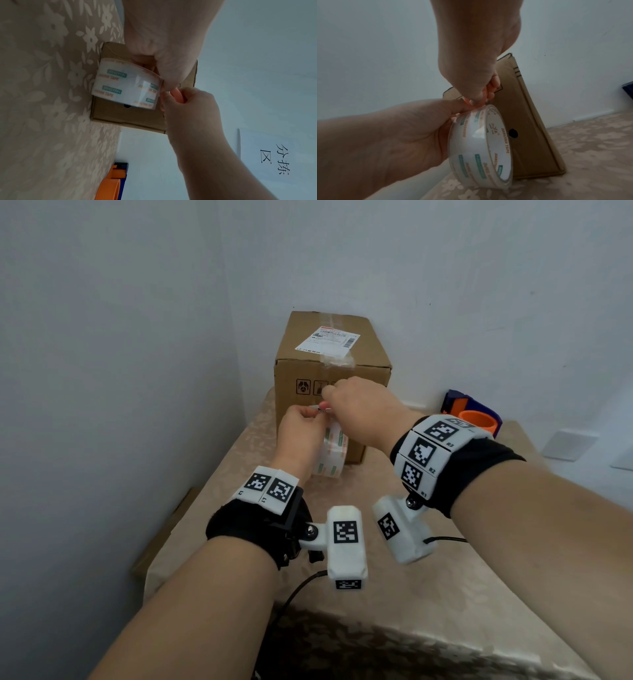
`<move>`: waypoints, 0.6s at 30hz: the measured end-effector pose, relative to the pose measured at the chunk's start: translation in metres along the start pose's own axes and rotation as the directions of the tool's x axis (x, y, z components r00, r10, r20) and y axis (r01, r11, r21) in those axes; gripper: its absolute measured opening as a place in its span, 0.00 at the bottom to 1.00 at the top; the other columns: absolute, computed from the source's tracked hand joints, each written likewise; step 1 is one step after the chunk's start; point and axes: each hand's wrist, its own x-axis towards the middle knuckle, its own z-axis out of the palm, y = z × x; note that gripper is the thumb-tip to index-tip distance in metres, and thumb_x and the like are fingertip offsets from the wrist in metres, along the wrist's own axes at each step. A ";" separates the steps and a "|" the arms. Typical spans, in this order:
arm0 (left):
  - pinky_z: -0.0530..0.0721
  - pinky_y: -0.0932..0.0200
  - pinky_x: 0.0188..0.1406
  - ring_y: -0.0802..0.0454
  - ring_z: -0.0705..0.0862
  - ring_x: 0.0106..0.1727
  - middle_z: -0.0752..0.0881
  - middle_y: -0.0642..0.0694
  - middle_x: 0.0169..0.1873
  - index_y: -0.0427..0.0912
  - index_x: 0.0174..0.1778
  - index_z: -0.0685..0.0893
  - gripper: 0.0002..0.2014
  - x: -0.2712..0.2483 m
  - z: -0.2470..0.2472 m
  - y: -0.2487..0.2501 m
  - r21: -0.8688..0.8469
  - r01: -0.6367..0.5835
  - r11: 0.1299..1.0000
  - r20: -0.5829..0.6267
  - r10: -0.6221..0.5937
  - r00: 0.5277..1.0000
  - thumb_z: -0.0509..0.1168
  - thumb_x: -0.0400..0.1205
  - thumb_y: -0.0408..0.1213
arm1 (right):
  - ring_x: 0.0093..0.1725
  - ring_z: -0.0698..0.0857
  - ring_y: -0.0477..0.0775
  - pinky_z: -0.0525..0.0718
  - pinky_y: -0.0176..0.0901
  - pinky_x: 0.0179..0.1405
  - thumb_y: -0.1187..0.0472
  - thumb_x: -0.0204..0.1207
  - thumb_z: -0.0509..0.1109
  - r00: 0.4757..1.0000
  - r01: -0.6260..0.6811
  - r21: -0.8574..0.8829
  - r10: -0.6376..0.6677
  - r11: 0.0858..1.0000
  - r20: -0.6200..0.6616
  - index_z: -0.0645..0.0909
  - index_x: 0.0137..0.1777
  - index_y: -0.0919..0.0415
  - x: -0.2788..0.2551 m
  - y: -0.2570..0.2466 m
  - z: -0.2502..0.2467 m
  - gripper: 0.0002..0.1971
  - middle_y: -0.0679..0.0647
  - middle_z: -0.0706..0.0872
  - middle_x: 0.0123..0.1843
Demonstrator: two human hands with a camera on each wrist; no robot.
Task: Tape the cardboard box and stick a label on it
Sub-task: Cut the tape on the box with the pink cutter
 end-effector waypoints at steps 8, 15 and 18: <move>0.85 0.47 0.49 0.41 0.88 0.50 0.89 0.39 0.50 0.51 0.36 0.76 0.07 0.000 0.000 0.000 0.044 -0.023 0.999 0.006 0.022 1.000 0.61 0.81 0.39 | 0.57 0.81 0.63 0.77 0.48 0.44 0.69 0.79 0.59 1.000 0.005 -0.029 -0.005 1.000 0.029 0.78 0.60 0.63 -0.008 0.004 -0.002 0.12 0.61 0.83 0.57; 0.85 0.47 0.51 0.41 0.87 0.50 0.88 0.37 0.51 0.50 0.38 0.79 0.06 0.003 -0.002 -0.003 0.086 -0.025 0.996 0.032 0.023 0.999 0.62 0.81 0.38 | 0.57 0.82 0.62 0.77 0.49 0.46 0.61 0.84 0.58 0.998 -0.050 0.010 0.050 0.999 0.029 0.78 0.59 0.63 -0.019 0.024 0.001 0.11 0.61 0.84 0.56; 0.80 0.53 0.42 0.44 0.85 0.43 0.88 0.36 0.50 0.42 0.47 0.82 0.06 0.002 -0.004 -0.008 0.134 -0.030 0.991 0.060 0.022 0.998 0.61 0.81 0.38 | 0.58 0.82 0.62 0.80 0.51 0.52 0.61 0.84 0.57 0.993 -0.111 0.077 0.108 0.991 0.035 0.78 0.60 0.65 -0.027 0.037 0.004 0.12 0.62 0.84 0.58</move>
